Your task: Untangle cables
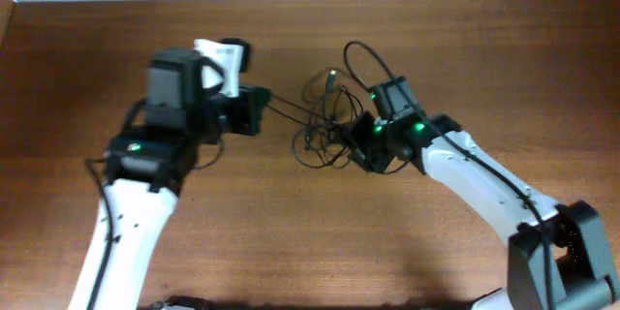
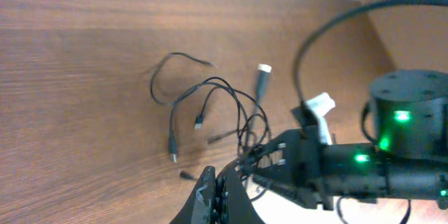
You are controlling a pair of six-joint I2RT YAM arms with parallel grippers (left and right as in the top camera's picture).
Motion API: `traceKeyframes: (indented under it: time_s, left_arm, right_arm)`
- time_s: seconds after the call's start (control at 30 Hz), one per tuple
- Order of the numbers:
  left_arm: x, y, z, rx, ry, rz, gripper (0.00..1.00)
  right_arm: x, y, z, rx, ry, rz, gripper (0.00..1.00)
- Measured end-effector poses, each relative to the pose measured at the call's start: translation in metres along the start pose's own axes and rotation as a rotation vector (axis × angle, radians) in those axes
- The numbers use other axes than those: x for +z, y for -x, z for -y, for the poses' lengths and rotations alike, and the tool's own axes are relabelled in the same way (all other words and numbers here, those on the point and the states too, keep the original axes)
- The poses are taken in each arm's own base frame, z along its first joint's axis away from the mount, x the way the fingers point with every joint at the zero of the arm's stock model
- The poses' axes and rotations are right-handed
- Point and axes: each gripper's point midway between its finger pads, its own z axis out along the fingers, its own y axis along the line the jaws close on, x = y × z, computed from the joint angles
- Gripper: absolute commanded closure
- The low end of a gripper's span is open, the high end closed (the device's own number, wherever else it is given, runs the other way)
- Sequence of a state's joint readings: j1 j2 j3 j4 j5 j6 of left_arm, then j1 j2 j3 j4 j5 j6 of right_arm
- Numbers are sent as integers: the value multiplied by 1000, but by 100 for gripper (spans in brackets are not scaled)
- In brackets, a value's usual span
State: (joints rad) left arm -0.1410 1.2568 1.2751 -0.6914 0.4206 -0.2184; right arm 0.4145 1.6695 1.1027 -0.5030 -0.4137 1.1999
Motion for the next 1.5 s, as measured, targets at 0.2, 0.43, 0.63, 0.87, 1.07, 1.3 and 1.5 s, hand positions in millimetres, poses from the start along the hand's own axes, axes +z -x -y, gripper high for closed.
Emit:
traceKeyframes:
  time_s: [0.2, 0.43, 0.63, 0.87, 1.07, 1.3, 1.5]
  left_arm:
    - [-71, 35, -54, -107, 128, 211, 100]
    - [-72, 37, -53, -257, 32, 210, 100]
    - [-40, 31, -42, -247, -54, 121, 100]
    - [39, -9, -7, -228, -158, -127, 100]
    - [92, -65, 16, -156, -143, -338, 100]
    - [74, -61, -89, -105, 377, -309, 100]
    - [-97, 72, -124, -252, 575, 298, 100]
  right_arm:
    - [-9, 34, 58, 103, -138, 27, 55]
    - [-17, 39, 54, -55, -94, -9, 91]
    - [-20, 28, 27, -381, 125, -119, 96]
    - [-100, -20, -73, -879, 684, -123, 96]
    - [-155, -44, -98, -997, 795, -40, 96]
    - [-111, 14, -28, -607, 289, 120, 96]
    - [-112, 57, 65, -265, -188, 327, 96]
